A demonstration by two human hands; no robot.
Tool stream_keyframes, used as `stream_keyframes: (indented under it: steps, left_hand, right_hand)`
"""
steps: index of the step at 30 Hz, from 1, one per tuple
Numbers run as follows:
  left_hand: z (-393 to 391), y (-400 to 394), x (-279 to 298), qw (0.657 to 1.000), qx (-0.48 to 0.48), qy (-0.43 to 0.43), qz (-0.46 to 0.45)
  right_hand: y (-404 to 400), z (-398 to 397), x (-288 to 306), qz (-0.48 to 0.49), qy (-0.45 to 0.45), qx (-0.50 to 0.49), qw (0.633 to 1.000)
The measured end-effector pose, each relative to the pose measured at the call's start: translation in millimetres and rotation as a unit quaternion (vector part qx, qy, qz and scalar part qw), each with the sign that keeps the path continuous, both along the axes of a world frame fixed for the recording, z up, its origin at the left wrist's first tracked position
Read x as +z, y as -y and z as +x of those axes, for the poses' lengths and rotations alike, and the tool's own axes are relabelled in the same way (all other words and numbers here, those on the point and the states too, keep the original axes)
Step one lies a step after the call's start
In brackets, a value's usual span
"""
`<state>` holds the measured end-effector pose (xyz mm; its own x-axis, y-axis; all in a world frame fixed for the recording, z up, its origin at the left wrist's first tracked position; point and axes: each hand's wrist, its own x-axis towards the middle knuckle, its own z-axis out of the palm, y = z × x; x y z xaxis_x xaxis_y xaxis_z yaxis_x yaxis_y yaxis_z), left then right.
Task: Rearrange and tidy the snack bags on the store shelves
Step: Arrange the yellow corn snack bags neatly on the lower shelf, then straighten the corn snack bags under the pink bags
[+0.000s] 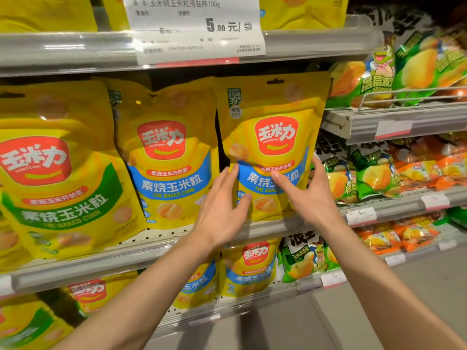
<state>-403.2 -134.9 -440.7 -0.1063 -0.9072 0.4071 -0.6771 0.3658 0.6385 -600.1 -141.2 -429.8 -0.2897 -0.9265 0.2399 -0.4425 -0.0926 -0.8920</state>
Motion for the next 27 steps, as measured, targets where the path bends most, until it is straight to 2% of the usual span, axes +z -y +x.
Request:
stream_keyframes:
  steps: [8, 13, 17, 20, 24, 27]
  left_hand:
    - [17.3, -14.2, -5.8, 0.999, -0.018, -0.047, -0.007]
    - [25.1, -47.0, 4.5, 0.994, -0.014, -0.083, 0.067]
    - [36.4, -87.6, 32.1, 0.98, -0.019, -0.09, 0.174]
    - [45.3, -124.6, 66.6, 0.96, 0.002, -0.123, 0.254]
    - [51.9, -178.4, 138.5, 0.919, 0.034, -0.147, 0.364]
    - [63.5, -209.3, 204.1, 0.92, 0.025, -0.102, 0.377]
  right_hand:
    - [-18.4, -0.2, -6.5, 0.036, -0.007, -0.002, 0.999]
    - [-65.7, 11.4, -11.7, 0.103, 0.031, -0.024, 0.994]
    - [-118.7, 29.4, 2.8, 0.184, 0.089, -0.049, 0.978]
    - [-164.1, 44.5, 34.1, 0.253, 0.106, -0.053, 0.96]
    - [-217.8, 57.2, 108.4, 0.321, 0.116, -0.044, 0.939]
    - [-247.4, 62.0, 180.1, 0.356, 0.11, -0.033, 0.927]
